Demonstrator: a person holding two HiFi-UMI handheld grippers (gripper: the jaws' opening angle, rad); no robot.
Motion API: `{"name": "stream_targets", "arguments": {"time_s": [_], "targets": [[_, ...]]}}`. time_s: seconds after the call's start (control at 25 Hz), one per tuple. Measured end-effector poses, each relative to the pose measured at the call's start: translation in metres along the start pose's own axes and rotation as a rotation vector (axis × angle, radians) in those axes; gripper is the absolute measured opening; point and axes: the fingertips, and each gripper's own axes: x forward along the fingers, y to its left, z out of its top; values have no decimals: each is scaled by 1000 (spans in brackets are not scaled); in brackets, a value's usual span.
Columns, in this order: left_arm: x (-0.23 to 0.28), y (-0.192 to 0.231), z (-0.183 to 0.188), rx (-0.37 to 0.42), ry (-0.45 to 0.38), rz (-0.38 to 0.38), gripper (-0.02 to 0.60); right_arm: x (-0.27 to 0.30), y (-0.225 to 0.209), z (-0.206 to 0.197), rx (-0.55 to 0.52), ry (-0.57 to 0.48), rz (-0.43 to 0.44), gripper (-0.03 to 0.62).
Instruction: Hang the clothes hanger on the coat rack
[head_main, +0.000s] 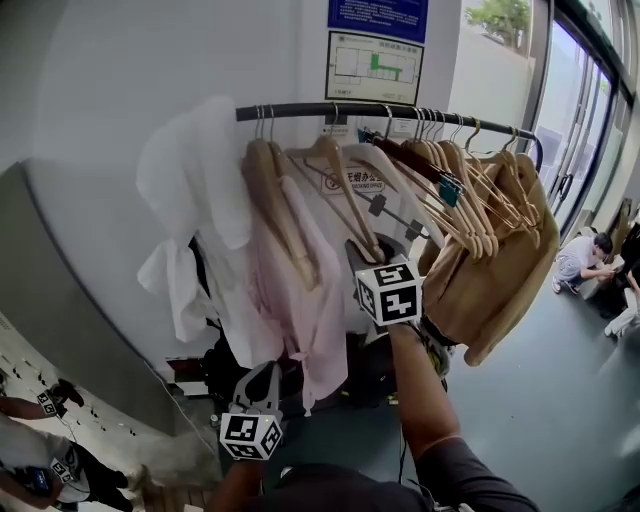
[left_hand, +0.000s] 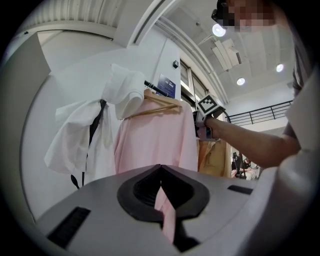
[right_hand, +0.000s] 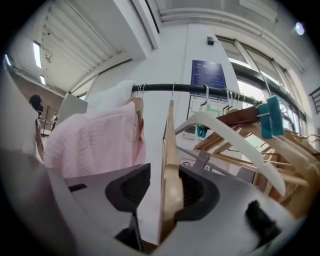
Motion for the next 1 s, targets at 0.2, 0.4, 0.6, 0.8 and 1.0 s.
{"name": "stream_targets", "arguments": {"time_s": [0.2,0.4,0.6,0.8,1.0], "targets": [[6,-7,-3,4,9,-6,9,-58,-6,0,-28,-80,-56,149],[13,-26,-4,22,18,-35,9,-113,6,-22,-4,-123,-67,149],[22,-44,5,78,5,-69,9,-145,28,-65,39,-124,-77,129],[27,-46,15,133,-9,-70,9,-163,51,-108,60,-99,-83,44],[27,-58,11,140,1,-87,9,-176,61,-152,130,-49,-100,14]]}}
